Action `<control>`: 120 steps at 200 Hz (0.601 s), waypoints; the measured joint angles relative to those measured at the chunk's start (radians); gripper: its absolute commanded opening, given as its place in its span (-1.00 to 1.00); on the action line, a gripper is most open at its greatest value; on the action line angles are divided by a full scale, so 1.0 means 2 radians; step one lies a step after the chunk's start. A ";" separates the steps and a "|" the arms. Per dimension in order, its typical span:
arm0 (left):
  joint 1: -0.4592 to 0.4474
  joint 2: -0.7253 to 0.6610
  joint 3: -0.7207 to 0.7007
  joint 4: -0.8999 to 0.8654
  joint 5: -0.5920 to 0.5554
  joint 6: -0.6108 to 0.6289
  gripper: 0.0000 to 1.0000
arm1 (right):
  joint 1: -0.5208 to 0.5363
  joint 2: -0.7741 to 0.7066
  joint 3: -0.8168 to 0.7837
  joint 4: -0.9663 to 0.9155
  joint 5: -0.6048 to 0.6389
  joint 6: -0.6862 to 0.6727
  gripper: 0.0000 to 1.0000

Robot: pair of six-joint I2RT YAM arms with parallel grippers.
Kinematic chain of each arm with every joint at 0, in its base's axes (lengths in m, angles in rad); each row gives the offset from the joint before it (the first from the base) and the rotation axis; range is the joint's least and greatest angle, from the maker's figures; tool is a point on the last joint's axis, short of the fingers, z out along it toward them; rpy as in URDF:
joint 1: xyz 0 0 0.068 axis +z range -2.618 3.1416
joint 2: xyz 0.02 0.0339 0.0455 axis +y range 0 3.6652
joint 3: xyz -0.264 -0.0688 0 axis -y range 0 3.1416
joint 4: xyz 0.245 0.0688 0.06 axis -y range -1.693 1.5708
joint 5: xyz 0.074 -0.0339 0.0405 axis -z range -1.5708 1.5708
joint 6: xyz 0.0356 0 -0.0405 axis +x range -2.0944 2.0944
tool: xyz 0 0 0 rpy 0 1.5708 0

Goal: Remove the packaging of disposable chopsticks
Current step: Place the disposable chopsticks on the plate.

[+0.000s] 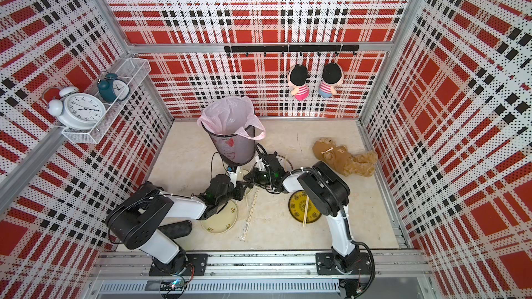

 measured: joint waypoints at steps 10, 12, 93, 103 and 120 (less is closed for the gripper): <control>0.000 0.001 0.000 0.000 0.000 0.000 -0.38 | 0.000 0.000 0.000 0.000 0.001 0.000 -0.63; 0.000 0.001 0.000 0.000 0.000 0.000 -0.38 | 0.000 0.000 0.000 0.000 0.001 0.000 -0.63; -0.002 0.006 0.007 -0.001 -0.015 -0.003 -0.43 | 0.000 -0.017 -0.018 -0.006 0.018 -0.013 -0.62; -0.002 0.006 0.007 -0.001 -0.018 -0.003 -0.43 | -0.001 -0.021 -0.020 -0.006 0.020 -0.015 -0.61; -0.002 0.006 0.008 -0.003 -0.022 -0.004 -0.42 | -0.001 -0.030 -0.026 -0.008 0.025 -0.019 -0.61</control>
